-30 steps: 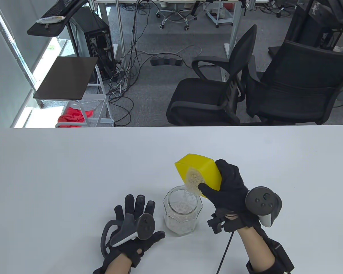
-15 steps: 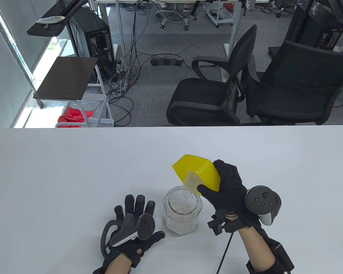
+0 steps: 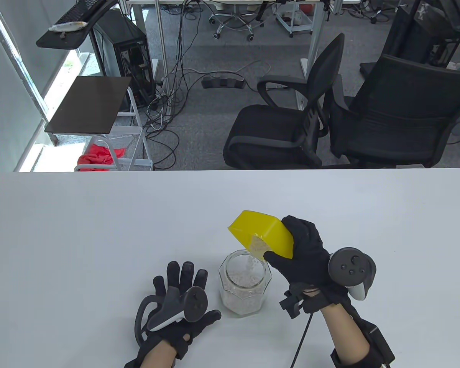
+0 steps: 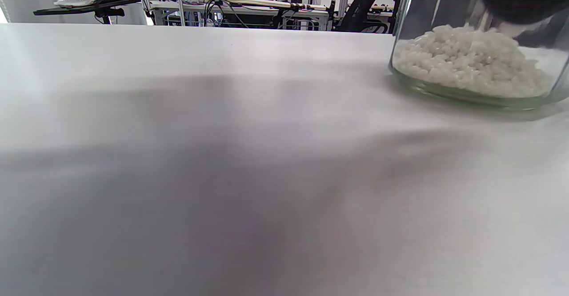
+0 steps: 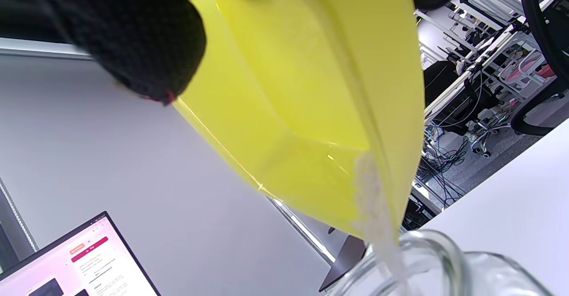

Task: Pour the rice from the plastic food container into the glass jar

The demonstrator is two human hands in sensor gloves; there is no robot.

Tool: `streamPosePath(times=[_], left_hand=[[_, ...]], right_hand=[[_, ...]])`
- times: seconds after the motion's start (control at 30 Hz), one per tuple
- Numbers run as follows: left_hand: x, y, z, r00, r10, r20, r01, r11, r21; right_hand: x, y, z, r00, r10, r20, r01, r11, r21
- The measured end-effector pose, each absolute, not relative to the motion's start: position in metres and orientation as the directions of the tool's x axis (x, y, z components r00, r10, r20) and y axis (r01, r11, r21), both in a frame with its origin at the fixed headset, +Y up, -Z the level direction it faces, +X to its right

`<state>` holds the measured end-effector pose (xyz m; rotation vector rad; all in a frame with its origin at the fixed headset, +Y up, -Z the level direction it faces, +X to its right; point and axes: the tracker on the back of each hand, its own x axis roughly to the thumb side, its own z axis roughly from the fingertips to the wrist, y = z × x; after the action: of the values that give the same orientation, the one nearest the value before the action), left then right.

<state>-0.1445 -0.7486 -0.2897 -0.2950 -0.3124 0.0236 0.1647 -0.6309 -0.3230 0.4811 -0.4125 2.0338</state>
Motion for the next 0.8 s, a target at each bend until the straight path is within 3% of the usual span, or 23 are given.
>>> streamPosePath(times=[0.8], left_hand=[[-0.1448,-0.7485,-0.2898,0.953,0.068,0.297,0.021,0.957,-0.289]], right_hand=[[0.155,-0.6287,-0.3226,-0.417,0.713,0.564,-0.856,-0.517,0.02]])
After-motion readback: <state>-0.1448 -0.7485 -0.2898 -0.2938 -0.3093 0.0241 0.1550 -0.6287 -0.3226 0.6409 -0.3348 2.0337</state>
